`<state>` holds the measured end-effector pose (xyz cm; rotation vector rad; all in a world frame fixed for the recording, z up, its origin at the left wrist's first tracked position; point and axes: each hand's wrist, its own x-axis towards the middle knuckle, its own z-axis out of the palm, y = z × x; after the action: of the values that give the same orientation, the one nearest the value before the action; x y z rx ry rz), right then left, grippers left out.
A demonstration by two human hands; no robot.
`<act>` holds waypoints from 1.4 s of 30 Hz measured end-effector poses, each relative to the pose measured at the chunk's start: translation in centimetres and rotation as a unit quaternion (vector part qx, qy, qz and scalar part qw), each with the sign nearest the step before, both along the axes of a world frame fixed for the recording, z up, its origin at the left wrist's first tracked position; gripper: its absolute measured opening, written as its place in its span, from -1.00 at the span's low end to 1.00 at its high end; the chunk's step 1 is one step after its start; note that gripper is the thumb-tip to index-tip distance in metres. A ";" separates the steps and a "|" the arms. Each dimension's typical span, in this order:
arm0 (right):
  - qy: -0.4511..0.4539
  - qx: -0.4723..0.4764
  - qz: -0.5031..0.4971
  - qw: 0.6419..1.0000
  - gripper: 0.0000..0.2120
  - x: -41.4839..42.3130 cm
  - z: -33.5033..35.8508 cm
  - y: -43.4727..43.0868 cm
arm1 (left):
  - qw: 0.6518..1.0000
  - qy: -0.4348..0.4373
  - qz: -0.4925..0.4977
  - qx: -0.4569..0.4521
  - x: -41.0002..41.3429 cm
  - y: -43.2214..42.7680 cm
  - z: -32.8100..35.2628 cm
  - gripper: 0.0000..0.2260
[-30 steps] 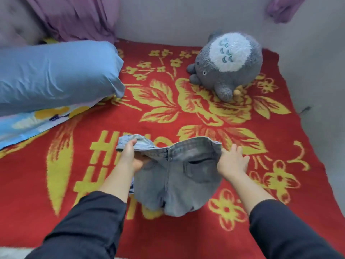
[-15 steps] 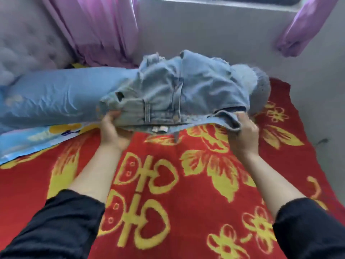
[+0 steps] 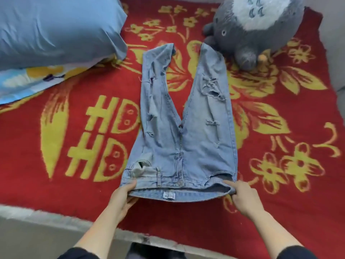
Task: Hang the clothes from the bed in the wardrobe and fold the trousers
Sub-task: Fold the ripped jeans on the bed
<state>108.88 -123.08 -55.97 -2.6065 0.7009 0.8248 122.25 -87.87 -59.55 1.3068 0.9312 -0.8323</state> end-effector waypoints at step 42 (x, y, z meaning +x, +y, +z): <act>0.041 -0.140 0.212 0.966 -0.65 -3.8 -9.1 5.7 | 0.537 -0.271 -0.687 0.407 -5.8 2.8 -5.4 -0.40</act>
<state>105.06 -117.35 -65.08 -3.0519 0.2925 1.0209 116.43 -85.02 -64.91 3.0037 -0.6233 -0.9686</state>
